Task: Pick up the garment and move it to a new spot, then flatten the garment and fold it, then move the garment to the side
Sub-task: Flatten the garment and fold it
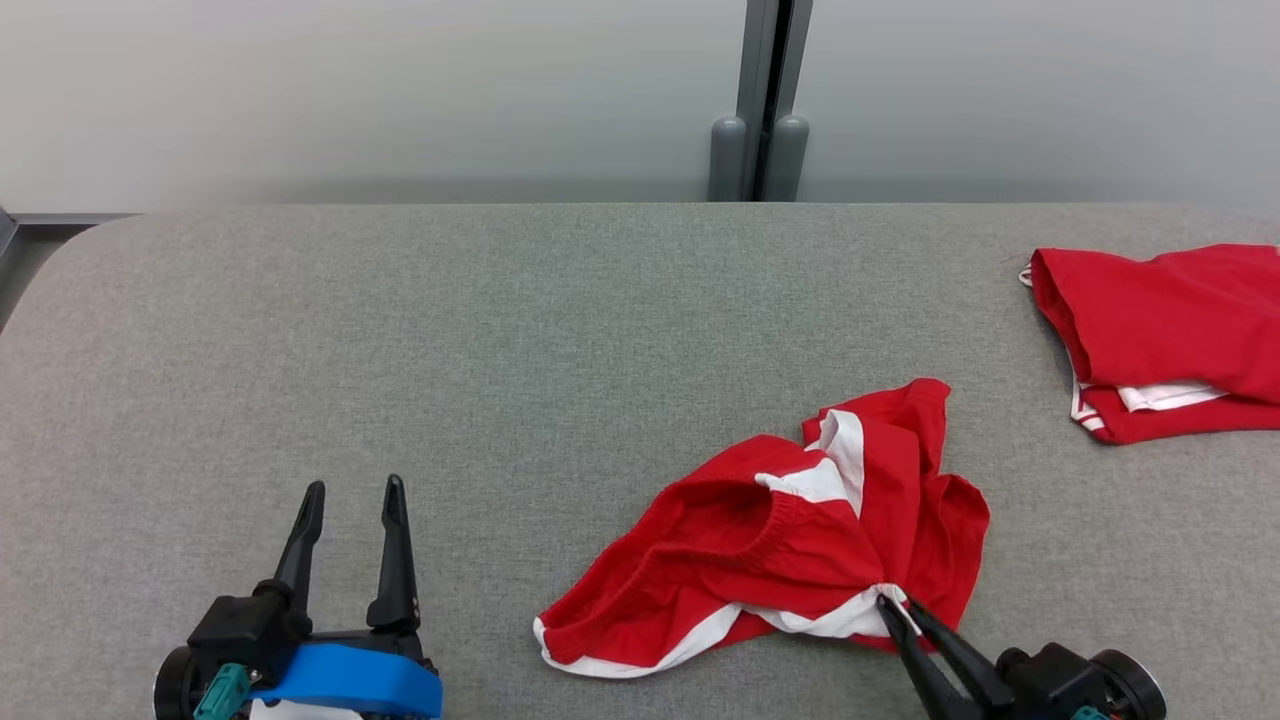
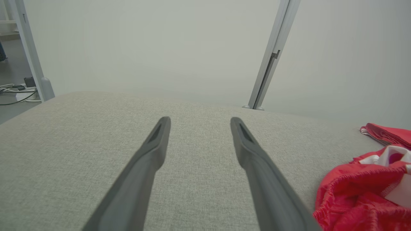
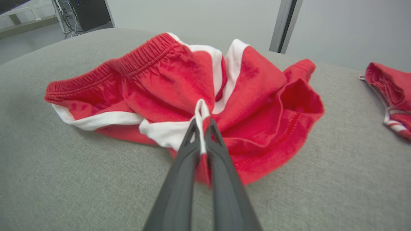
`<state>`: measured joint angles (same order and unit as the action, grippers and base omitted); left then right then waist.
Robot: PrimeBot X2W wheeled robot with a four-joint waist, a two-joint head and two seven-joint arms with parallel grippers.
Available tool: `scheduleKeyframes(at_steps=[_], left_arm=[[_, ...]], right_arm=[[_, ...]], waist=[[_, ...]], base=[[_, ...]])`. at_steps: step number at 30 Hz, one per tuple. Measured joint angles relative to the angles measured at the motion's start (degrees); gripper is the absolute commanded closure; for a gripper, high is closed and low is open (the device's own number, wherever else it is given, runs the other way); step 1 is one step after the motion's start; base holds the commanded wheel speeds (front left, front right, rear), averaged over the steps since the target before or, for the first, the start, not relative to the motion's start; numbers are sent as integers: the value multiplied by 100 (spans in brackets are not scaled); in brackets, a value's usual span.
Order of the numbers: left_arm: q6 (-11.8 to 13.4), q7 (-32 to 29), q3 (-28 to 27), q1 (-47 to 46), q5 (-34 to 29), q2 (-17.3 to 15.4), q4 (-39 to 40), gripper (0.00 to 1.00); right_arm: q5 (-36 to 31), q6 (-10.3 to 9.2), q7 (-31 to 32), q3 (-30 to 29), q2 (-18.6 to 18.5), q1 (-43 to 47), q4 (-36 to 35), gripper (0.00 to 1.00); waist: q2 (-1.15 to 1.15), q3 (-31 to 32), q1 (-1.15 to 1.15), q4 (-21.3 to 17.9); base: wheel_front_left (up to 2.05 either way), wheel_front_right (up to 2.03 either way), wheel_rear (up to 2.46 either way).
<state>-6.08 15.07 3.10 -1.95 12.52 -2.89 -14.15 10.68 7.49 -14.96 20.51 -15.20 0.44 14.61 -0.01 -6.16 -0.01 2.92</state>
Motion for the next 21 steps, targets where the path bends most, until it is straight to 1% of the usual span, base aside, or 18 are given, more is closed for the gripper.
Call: scheduleKeyframes(at_steps=[5, 12, 17, 21], left_arm=[[-2, 0, 16, 64, -1, -1, -3, 0], [-20, 0, -4, 80, -38, -1, 4, 0], [-45, 0, -7, 84, -53, 1, 25, 0], [-48, 0, -19, 77, -101, 0, 38, 0]], right_arm=[[25, 0, -2, -375, 172, 234, -495, 0], [2, 0, -1, -1077, 508, 391, -1228, 0], [-55, 0, -1, -1449, 770, 348, -1383, 0], [-53, 0, -2, -1763, 961, 276, -1294, 0]], waist=[[0, 78, 0, -50], [1, 138, 0, -97], [1, 123, 1, -125], [1, 102, 1, -125]], base=[[0, 0, 0], [0, 0, 0], [0, 0, 0], [0, 0, 0]])
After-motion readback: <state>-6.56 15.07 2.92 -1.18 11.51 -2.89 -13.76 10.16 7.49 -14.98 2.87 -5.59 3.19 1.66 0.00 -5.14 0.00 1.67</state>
